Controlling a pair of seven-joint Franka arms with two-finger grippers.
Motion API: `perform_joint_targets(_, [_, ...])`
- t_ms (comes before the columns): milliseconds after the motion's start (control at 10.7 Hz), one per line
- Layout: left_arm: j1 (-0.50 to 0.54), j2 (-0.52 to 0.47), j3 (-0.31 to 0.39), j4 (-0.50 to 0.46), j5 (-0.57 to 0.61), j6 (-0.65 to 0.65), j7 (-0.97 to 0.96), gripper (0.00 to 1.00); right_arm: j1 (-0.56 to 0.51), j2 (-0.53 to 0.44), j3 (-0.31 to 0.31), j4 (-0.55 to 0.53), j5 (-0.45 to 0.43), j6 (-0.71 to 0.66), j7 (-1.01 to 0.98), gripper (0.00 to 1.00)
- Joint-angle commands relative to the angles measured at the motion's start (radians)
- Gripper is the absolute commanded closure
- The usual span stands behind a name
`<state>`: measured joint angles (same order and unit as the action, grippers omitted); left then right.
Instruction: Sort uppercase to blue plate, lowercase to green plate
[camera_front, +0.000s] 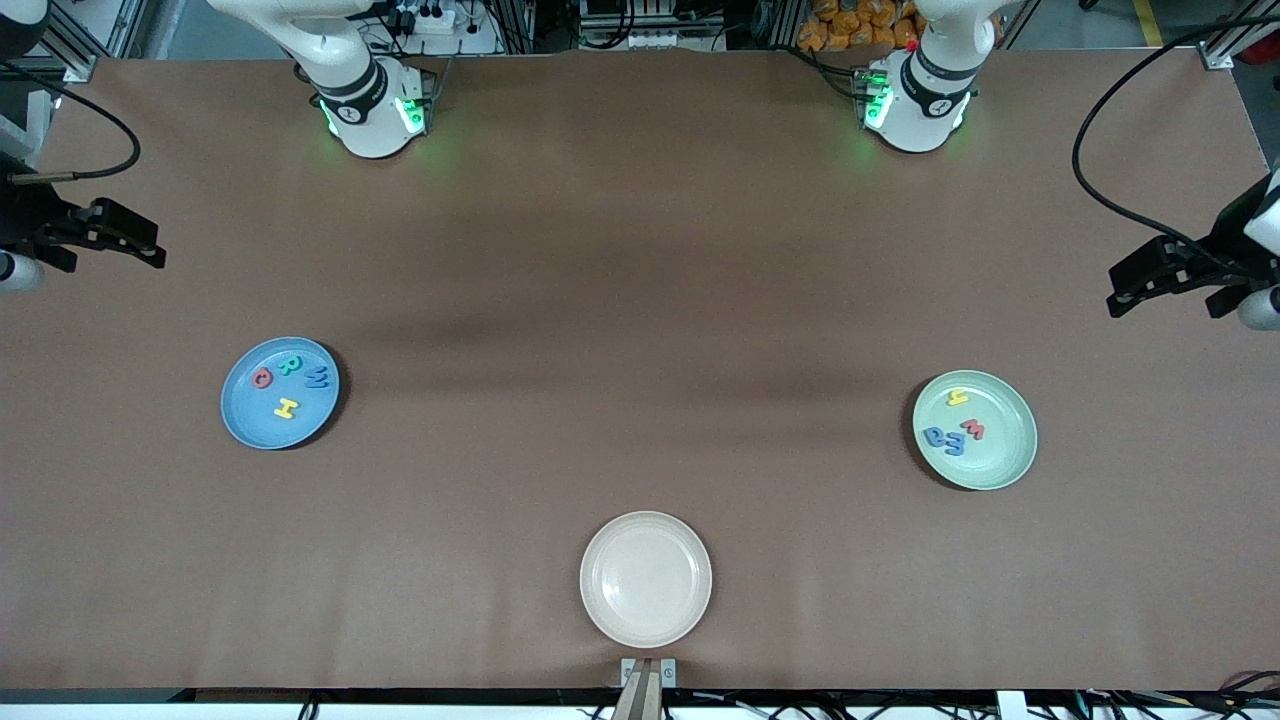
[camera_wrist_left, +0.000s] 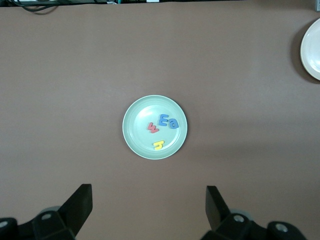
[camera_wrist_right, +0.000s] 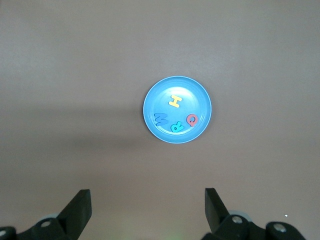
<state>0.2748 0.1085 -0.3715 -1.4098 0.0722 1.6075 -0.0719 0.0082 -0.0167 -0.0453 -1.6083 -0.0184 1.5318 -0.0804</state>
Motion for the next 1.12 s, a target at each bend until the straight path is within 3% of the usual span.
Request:
perform_joint_targets(0, [-0.168, -0.058, 0.178, -0.027, -0.026, -0.014, -0.026, 0.0, 0.003, -0.02, -0.001, -0.012, 0.002, -0.006, -0.007, 0.0])
perform_joint_targets(93, [-0.175, -0.067, 0.195, -0.029, -0.028, -0.027, -0.022, 0.0, 0.003, -0.02, 0.001, -0.012, 0.003, -0.007, -0.007, 0.0])
perform_joint_targets(279, [-0.291, -0.07, 0.32, -0.031, -0.031, -0.05, -0.019, 0.0, 0.003, -0.02, -0.001, -0.012, 0.003, -0.007, -0.007, 0.0])
perform_joint_targets(373, [-0.311, -0.066, 0.344, -0.026, -0.031, -0.07, -0.019, 0.0, 0.003, -0.02, -0.001, -0.012, 0.003, -0.007, -0.007, 0.0])
perform_joint_targets(1025, [-0.309, -0.036, 0.345, -0.014, -0.025, -0.07, -0.034, 0.0, 0.003, -0.02, -0.001, -0.012, 0.002, -0.006, -0.007, 0.0])
